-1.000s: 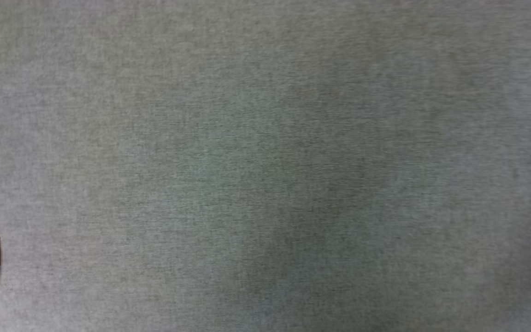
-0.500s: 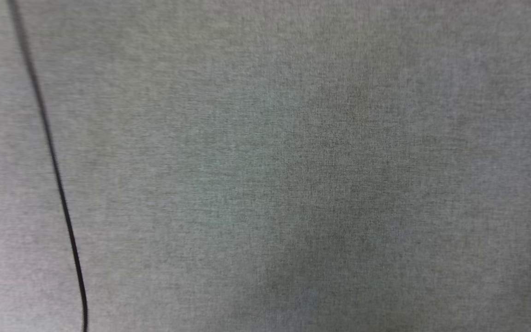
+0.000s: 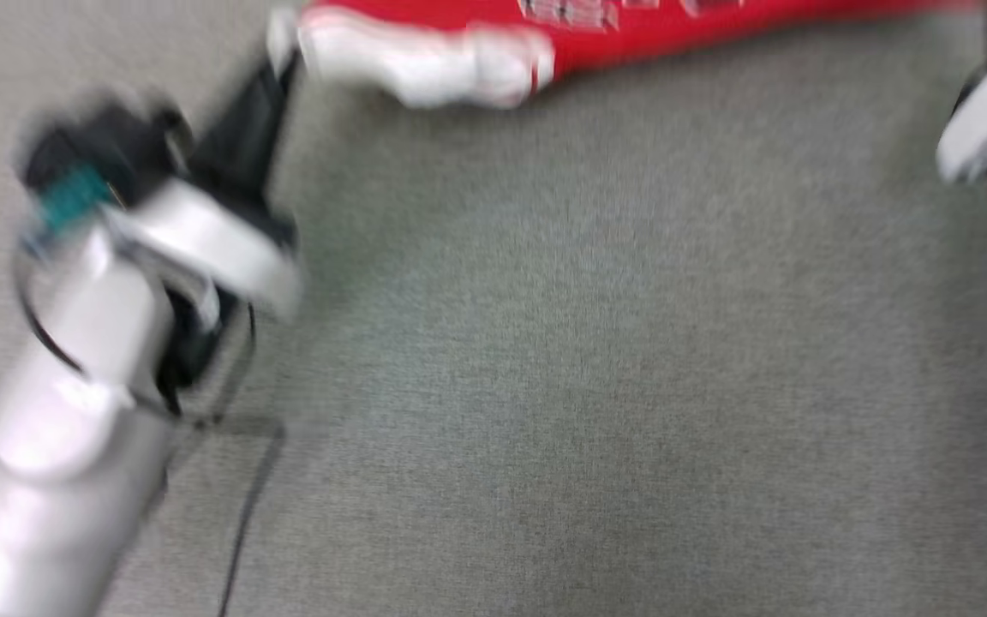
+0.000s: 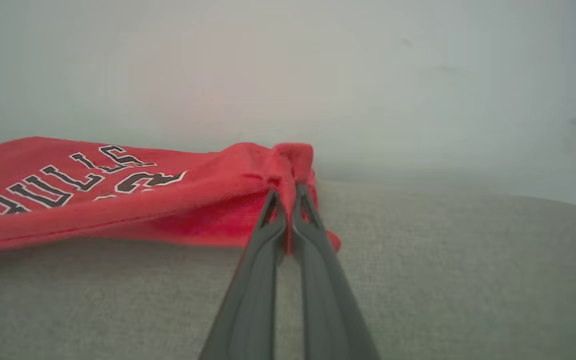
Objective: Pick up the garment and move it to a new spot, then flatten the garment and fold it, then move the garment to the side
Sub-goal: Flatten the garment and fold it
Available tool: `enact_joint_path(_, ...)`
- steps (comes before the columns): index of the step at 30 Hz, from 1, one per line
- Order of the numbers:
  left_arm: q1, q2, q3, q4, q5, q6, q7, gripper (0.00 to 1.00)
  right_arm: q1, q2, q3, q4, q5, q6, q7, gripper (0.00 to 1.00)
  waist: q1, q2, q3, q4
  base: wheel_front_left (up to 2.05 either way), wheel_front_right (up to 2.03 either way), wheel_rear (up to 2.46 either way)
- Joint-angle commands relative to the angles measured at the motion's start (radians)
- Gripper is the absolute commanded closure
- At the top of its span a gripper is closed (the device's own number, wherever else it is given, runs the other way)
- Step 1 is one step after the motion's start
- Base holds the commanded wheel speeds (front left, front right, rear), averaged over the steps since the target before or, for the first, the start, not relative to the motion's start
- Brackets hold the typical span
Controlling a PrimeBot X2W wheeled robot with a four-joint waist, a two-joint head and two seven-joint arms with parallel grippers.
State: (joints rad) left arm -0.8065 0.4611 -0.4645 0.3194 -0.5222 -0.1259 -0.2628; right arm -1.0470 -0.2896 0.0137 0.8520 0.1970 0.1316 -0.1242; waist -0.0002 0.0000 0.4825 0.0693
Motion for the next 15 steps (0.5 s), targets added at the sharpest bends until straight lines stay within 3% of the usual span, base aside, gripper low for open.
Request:
enact_joint_path(1, 0.050, -0.001, -0.008, -0.007, 0.004, 0.003, -0.003, 1.00, 0.048, -0.007, 0.010, 0.007, 0.022, -0.002, 0.001, 1.00, 0.0002, 0.0000, -0.079, 0.009, 0.00, 0.00, 0.00)
enact_joint_path(7, 0.309, 0.009, -0.066, -0.029, -0.019, 0.009, 0.003, 1.00, 0.273, -0.029, 0.061, -0.004, 0.167, -0.002, 0.042, 1.00, 0.0002, 0.0000, -0.195, 0.011, 0.00, 0.00, 0.00)
enact_joint_path(15, 0.488, 0.026, -0.107, -0.056, -0.044, 0.027, 0.025, 1.00, 0.475, -0.043, 0.060, -0.046, 0.280, -0.002, 0.062, 1.00, 0.0002, 0.0000, -0.288, 0.012, 0.00, 0.00, 0.00)
